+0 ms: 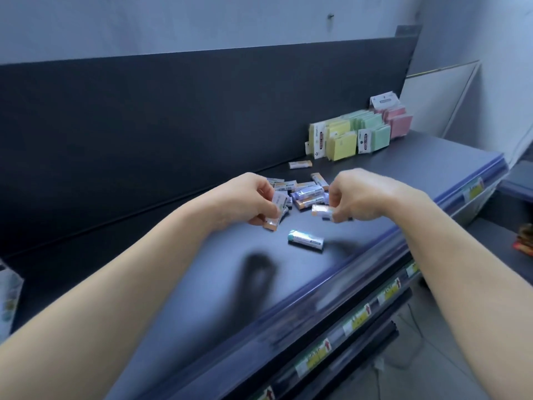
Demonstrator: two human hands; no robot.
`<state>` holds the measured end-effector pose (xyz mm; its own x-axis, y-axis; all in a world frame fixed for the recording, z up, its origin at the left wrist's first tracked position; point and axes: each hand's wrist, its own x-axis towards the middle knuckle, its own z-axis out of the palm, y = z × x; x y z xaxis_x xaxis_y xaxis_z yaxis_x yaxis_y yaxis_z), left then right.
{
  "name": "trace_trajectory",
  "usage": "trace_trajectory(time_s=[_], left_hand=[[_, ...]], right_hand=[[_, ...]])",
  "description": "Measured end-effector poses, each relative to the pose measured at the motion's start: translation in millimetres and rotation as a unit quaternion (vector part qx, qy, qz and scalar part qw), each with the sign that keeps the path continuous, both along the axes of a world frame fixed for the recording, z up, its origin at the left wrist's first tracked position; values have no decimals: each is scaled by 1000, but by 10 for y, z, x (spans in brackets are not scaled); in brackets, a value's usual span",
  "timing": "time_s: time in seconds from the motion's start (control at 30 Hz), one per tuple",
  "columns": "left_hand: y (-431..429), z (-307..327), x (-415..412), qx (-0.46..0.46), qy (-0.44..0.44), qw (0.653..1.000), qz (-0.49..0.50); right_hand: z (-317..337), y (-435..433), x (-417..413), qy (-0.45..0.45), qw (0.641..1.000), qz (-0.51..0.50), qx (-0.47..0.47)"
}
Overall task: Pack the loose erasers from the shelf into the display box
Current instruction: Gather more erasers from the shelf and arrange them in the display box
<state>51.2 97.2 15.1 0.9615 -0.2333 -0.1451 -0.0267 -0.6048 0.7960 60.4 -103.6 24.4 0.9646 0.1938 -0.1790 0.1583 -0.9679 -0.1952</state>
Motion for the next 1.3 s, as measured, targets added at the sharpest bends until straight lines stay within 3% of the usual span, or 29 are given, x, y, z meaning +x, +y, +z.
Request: trace_trajectory(time_s=[0.27, 0.53, 0.9, 1.17, 1.3], left_hand=[[568, 150, -208, -47, -26, 998, 45], [1269, 228, -611, -70, -59, 973, 213], [1853, 300, -1437, -15, -94, 890, 446], [1960, 295, -1966, -14, -98, 826, 555], [2057, 286, -2181, -4, -126, 788, 602]], right_hand=[[111, 726, 116, -73, 992, 80, 69], [223, 1678, 214, -71, 962, 235, 122], [308, 2625, 26, -30, 869, 461, 175], [254, 2978, -276, 0, 812, 546, 206], [241, 3166, -419, -3, 802, 563, 201]])
